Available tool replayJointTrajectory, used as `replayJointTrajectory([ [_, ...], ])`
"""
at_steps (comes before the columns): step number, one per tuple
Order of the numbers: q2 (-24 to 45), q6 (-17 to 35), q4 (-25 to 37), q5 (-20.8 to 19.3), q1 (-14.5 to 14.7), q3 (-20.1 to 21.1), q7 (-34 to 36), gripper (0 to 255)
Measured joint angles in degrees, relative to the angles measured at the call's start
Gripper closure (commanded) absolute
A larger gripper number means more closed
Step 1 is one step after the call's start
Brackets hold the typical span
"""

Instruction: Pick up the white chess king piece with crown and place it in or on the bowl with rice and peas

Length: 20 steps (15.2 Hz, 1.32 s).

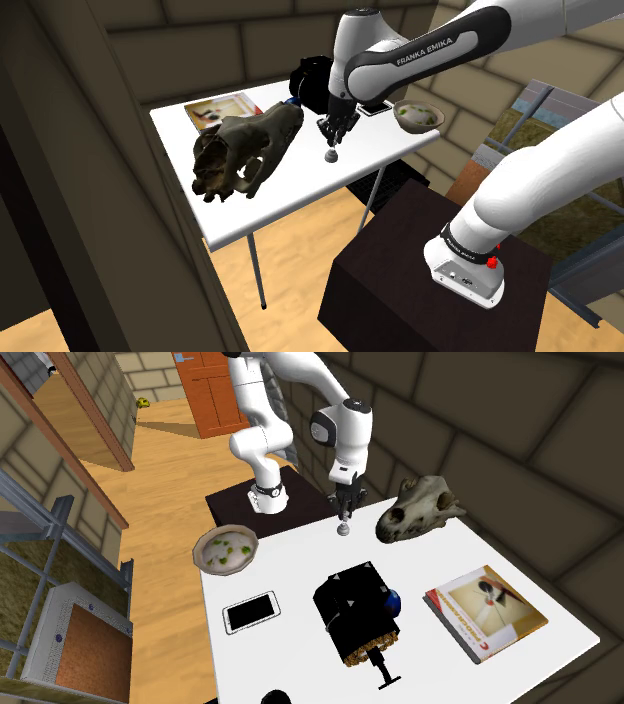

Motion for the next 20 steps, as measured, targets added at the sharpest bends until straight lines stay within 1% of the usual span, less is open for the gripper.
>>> replayJointTrajectory([
  [6, -0.20, -0.39, 0.13, 0.05, 0.01, -0.05, -0.08, 255],
  [20, -4.58, -11.70, 7.08, 0.65, 0.25, -1.02, -1.02, 255],
])
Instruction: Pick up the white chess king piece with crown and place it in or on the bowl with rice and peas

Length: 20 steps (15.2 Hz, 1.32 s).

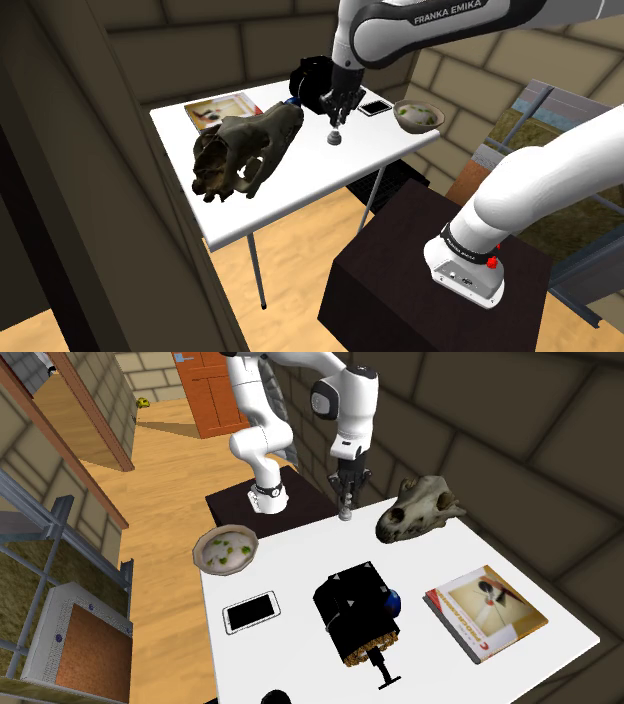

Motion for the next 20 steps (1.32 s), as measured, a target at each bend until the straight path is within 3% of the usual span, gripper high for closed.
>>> replayJointTrajectory([
  [20, -2.66, -14.52, 11.87, -0.46, -0.74, -2.30, -2.33, 255],
])
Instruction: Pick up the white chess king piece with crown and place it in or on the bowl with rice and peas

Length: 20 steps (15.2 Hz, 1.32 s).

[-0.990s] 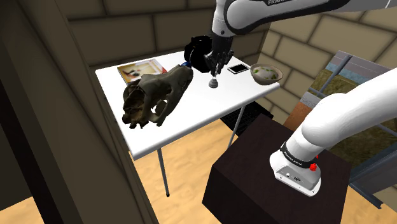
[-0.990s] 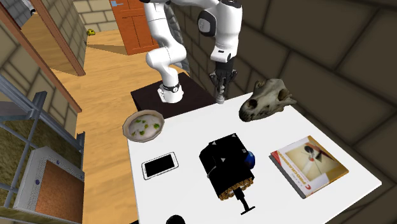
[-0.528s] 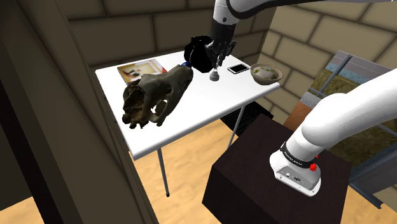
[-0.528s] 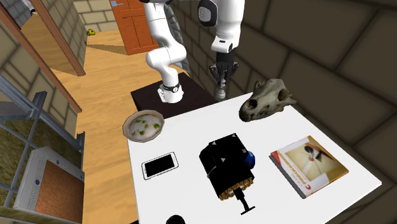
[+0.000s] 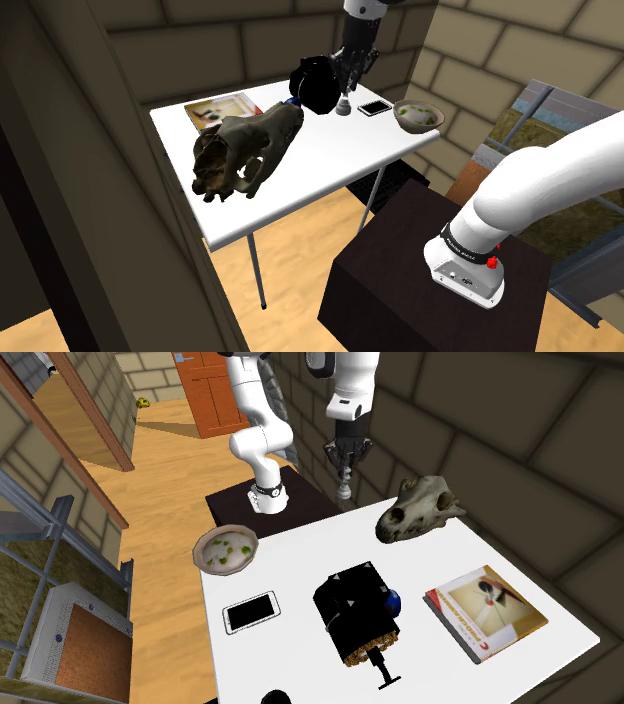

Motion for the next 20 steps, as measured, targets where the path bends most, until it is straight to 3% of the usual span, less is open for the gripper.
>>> replayJointTrajectory([
  [12, -5.38, -1.98, -3.20, -4.53, -5.50, -12.82, -16.32, 255],
  [20, -3.99, -2.71, -0.52, -7.97, -9.23, -21.69, -27.48, 255],
])
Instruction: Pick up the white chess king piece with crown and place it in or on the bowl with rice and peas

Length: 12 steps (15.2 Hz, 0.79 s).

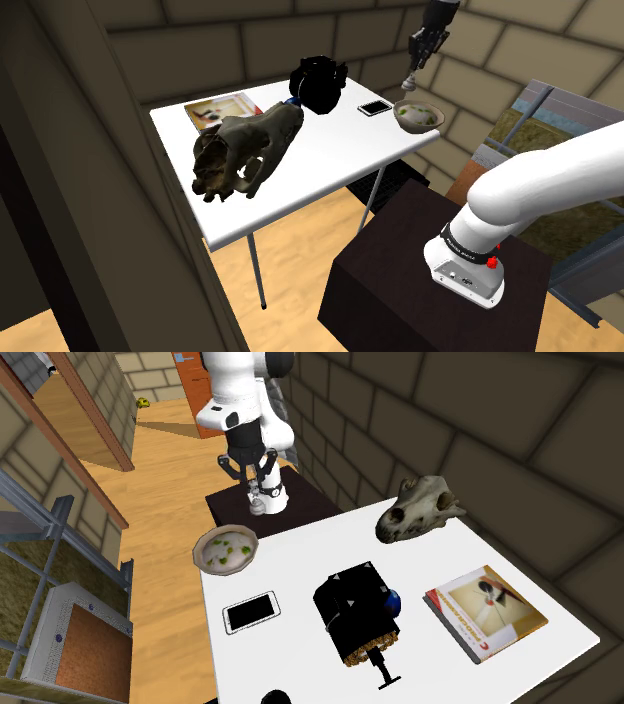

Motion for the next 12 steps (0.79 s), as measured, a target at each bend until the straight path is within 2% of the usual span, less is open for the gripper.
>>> replayJointTrajectory([
  [7, 5.06, -0.43, 6.26, -1.67, -2.62, -8.21, -10.43, 255],
  [12, 5.72, 2.59, 4.02, -2.10, -3.22, -9.91, -12.33, 255],
])
